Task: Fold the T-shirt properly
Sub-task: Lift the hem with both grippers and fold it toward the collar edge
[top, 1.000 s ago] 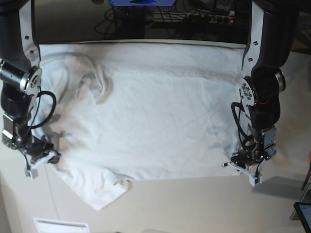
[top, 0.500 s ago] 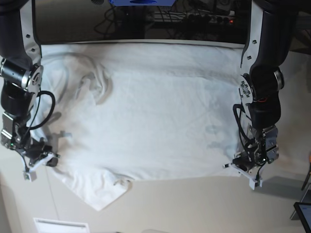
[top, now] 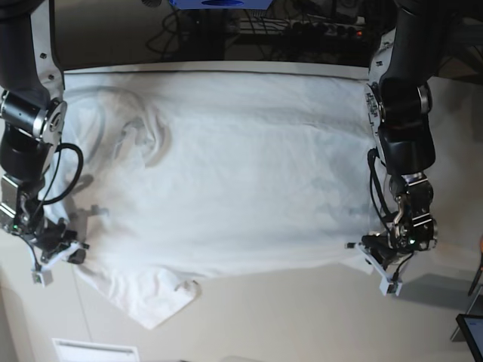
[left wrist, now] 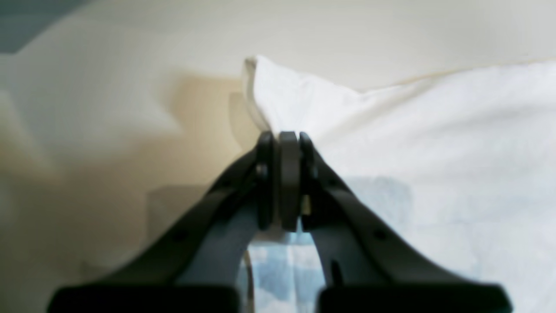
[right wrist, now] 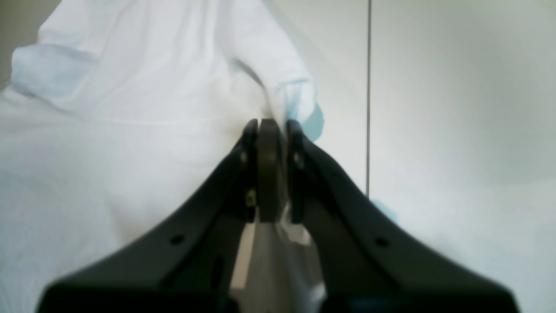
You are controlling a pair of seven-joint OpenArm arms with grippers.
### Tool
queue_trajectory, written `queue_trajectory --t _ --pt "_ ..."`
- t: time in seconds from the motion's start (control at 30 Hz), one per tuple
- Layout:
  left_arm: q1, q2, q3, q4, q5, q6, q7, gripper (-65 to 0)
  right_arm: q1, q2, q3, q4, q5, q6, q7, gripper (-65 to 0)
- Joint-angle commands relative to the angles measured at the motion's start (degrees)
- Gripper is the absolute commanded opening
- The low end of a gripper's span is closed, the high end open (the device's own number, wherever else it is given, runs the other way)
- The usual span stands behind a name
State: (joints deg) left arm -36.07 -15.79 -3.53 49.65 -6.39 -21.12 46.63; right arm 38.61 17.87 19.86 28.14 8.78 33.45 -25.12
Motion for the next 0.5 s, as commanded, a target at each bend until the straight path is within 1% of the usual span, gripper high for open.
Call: queue_trajectory --t 0.0,0.1,0.17,0.23,0.27,0.37,0.47 --pt "-1.42 -1.57 -0.03 2.26 -0.42 0.07 -0.17 -65.0 2.31 1.25 0.23 1.27 0.85 0.17 1.61 -65.0" --pt "-0.36 -2.10 -0.12 4.46 -0.42 -0.90 0.88 -65.0 2.31 2.22 0.41 1.27 0.94 0.17 1.52 -65.0" --pt "0.16 -3.15 -0.12 5.78 -0.42 -1.78 1.94 -65.0 2.31 2.40 2.08 1.27 0.94 0.26 0.90 -65.0" --pt "0.60 -3.42 -0.21 7.01 -0.42 -1.86 2.56 -65.0 2.31 2.57 4.36 1.53 0.94 0.53 -0.41 -65.0" --pt "1.04 -3.42 -0.21 7.71 -0.42 -1.86 2.56 -65.0 2.31 2.57 4.98 2.32 0.94 1.41 -1.12 -65.0" --pt "2.27 -3.42 -0.21 9.82 -0.42 -1.86 2.64 -65.0 1.87 2.57 5.07 6.10 0.85 3.43 -4.90 -65.0" --pt "3.59 -3.15 -0.21 12.29 -0.42 -1.86 4.23 -65.0 0.29 2.22 5.15 10.67 0.85 3.60 -9.12 -65.0"
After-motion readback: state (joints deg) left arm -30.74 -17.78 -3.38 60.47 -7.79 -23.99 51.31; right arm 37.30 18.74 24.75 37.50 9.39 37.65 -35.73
